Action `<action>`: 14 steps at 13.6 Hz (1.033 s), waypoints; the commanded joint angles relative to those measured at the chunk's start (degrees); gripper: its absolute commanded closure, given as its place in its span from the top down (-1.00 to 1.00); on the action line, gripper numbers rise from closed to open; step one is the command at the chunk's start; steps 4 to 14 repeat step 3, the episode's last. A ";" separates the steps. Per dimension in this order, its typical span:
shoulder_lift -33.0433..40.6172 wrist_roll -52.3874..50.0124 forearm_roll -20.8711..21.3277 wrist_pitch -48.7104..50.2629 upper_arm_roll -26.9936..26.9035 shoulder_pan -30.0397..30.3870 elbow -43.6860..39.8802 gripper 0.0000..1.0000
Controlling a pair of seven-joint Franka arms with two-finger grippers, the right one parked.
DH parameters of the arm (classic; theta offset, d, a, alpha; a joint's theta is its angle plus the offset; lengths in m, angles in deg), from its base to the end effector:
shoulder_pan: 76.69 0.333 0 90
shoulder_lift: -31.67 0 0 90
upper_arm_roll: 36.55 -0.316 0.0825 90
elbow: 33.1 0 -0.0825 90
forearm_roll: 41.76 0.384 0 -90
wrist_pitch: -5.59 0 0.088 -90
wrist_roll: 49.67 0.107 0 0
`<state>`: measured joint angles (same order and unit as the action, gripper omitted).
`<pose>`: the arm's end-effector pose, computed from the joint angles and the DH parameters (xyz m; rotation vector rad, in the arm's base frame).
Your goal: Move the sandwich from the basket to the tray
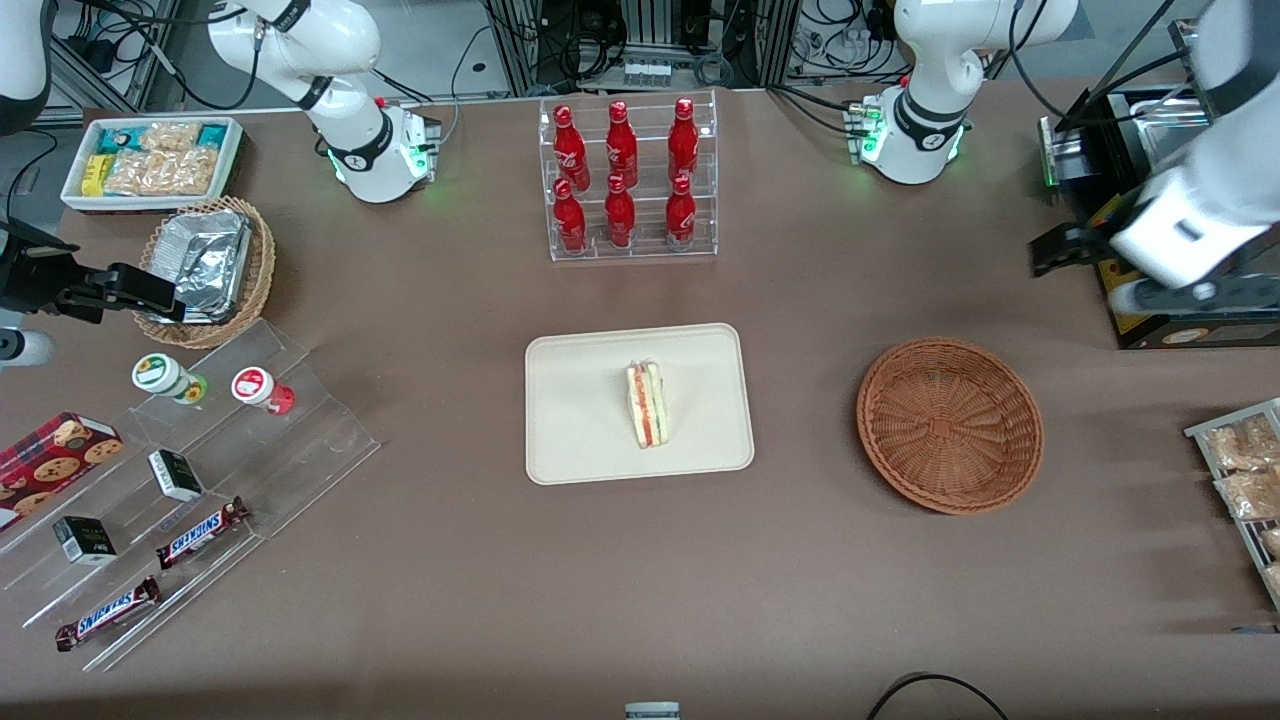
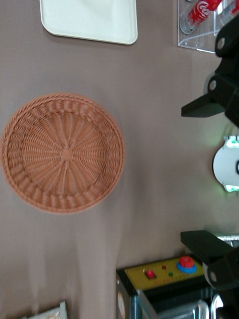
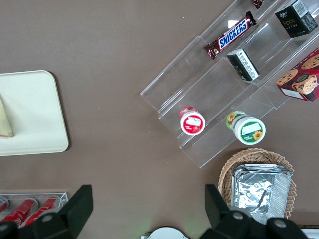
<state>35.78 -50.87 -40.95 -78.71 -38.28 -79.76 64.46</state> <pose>0.5177 -0.0100 0.5937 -3.1161 0.0038 0.2489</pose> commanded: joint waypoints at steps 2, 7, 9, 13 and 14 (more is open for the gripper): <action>0.99 2.61 0.42 2.56 -1.17 0.26 -2.46 1.00; 0.99 2.43 0.42 2.47 -1.09 0.26 -2.46 1.00; 0.99 2.43 0.42 2.47 -1.09 0.26 -2.46 1.00; 0.99 2.43 0.42 2.47 -1.09 0.26 -2.46 1.00; 0.99 2.43 0.42 2.47 -1.09 0.26 -2.46 1.00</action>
